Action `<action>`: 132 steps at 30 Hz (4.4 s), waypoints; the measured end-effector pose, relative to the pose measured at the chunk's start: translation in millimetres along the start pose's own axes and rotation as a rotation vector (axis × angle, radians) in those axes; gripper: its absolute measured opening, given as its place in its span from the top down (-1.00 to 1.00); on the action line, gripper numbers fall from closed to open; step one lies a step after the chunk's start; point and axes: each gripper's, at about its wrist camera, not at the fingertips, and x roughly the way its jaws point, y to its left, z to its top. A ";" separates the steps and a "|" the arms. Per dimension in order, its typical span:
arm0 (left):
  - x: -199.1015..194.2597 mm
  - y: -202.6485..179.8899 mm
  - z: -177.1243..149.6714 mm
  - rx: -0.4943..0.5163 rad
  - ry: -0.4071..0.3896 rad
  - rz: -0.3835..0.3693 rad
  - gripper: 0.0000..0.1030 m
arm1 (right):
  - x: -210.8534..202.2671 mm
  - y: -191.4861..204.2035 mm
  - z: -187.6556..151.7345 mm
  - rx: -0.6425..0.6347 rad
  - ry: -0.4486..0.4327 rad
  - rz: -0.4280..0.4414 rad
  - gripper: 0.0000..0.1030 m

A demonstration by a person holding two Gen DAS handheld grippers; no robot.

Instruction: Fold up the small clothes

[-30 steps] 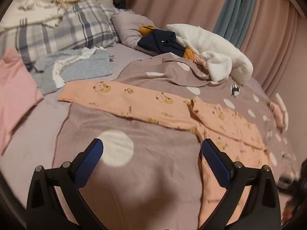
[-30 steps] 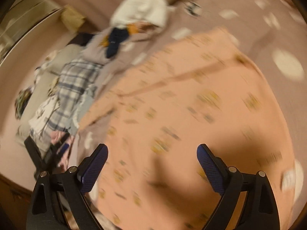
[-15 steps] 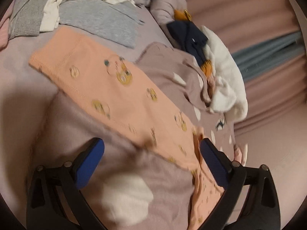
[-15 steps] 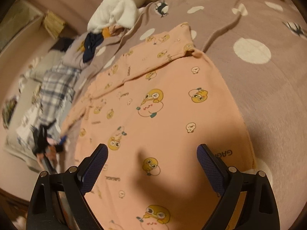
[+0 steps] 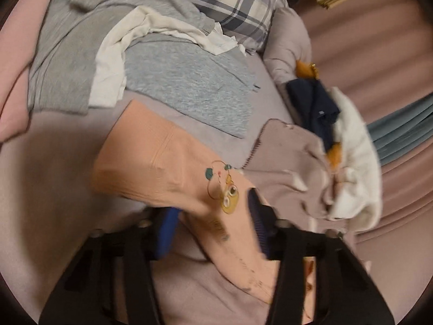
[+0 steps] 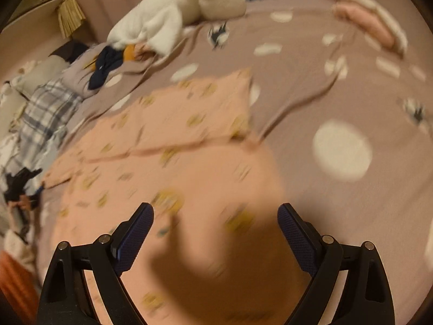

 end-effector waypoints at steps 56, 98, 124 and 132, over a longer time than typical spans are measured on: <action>41.8 -339.5 -293.2 0.413 0.241 -0.395 0.99 | 54.5 -84.7 16.6 0.350 -0.077 0.383 0.84; -16.5 -238.0 -257.2 0.560 0.391 -0.386 -0.94 | 57.2 -88.0 12.3 0.365 -0.080 0.416 0.84; 39.9 -191.5 -183.6 0.192 0.298 -0.324 -0.91 | 56.8 -88.9 12.6 0.368 -0.078 0.418 0.84; 27.1 -139.9 -144.3 0.143 0.081 -0.170 -0.85 | 57.5 -89.5 12.0 0.371 -0.076 0.422 0.84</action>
